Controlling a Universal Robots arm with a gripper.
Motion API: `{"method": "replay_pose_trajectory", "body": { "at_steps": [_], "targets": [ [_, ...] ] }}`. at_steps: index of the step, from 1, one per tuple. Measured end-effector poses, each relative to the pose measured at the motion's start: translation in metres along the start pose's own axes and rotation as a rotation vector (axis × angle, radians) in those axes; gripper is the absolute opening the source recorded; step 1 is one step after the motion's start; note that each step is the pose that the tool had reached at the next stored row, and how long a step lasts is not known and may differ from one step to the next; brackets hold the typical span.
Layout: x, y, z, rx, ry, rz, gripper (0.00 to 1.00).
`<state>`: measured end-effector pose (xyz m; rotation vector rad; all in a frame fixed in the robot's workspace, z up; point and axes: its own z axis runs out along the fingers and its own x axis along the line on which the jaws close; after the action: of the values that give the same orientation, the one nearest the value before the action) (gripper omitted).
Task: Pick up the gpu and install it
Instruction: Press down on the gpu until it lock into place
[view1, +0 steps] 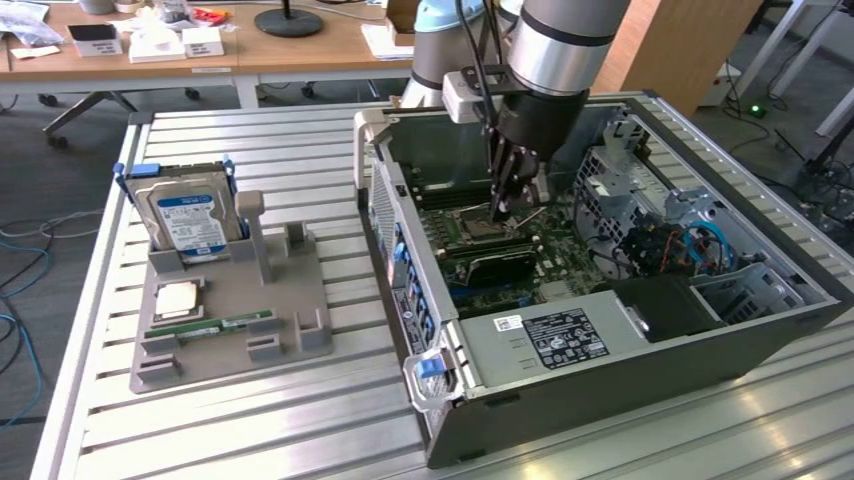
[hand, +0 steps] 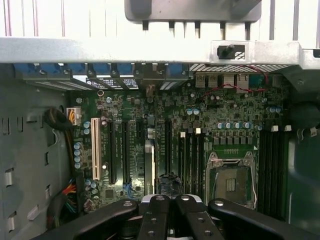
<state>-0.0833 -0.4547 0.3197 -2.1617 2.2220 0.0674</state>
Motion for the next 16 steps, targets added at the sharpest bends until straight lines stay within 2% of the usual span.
{"method": "replay_pose_trajectory", "body": {
  "at_steps": [11, 16],
  "targets": [
    [0.0, 0.0, 0.0005, 0.0, 0.0002, 0.0, 0.11],
    [0.0002, 0.0, 0.004, 0.0003, 0.0001, 0.0, 0.11]
  ]
}}
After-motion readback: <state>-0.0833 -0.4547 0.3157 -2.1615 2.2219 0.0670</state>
